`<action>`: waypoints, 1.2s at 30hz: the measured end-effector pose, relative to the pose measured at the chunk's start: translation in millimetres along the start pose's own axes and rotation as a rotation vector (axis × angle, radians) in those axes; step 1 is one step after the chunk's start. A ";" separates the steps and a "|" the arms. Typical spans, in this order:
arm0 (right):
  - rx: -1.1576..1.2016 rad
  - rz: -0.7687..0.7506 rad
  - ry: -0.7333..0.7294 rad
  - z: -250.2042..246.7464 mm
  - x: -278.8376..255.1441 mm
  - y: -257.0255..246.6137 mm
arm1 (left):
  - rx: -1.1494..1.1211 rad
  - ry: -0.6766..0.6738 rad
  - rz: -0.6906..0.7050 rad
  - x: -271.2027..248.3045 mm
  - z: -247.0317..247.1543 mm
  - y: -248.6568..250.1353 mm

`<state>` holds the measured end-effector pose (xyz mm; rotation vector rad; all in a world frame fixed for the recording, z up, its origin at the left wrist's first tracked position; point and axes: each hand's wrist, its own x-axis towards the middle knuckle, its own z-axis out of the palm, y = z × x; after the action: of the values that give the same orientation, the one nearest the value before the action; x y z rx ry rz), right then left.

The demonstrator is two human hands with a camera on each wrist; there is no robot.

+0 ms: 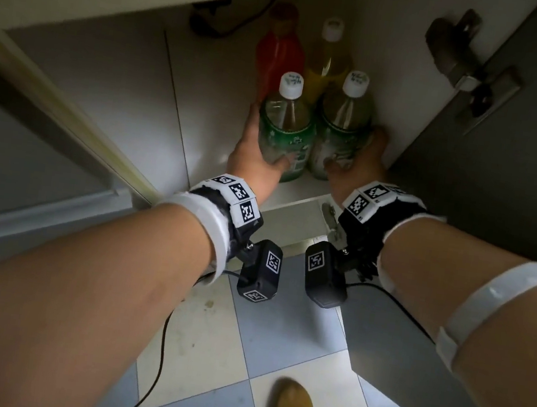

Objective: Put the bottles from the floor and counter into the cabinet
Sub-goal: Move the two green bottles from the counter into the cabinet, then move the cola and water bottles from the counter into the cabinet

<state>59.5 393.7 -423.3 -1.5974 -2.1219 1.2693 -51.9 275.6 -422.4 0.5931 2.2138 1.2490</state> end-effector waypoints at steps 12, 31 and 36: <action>-0.581 -0.029 -0.227 -118.4 -204.0 -101.6 | 0.577 -0.507 0.002 -173.8 -105.0 119.2; -0.646 -0.113 0.083 -374.5 -264.4 -256.5 | 1.176 -0.153 0.640 -192.0 -190.8 427.1; -0.446 -0.048 0.142 -390.6 -171.3 -263.9 | 0.964 -0.084 0.443 -119.2 -149.4 454.0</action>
<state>181.8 432.4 61.5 -1.7185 -2.4503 0.6703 -2.2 325.0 65.2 1.5160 2.6042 0.2073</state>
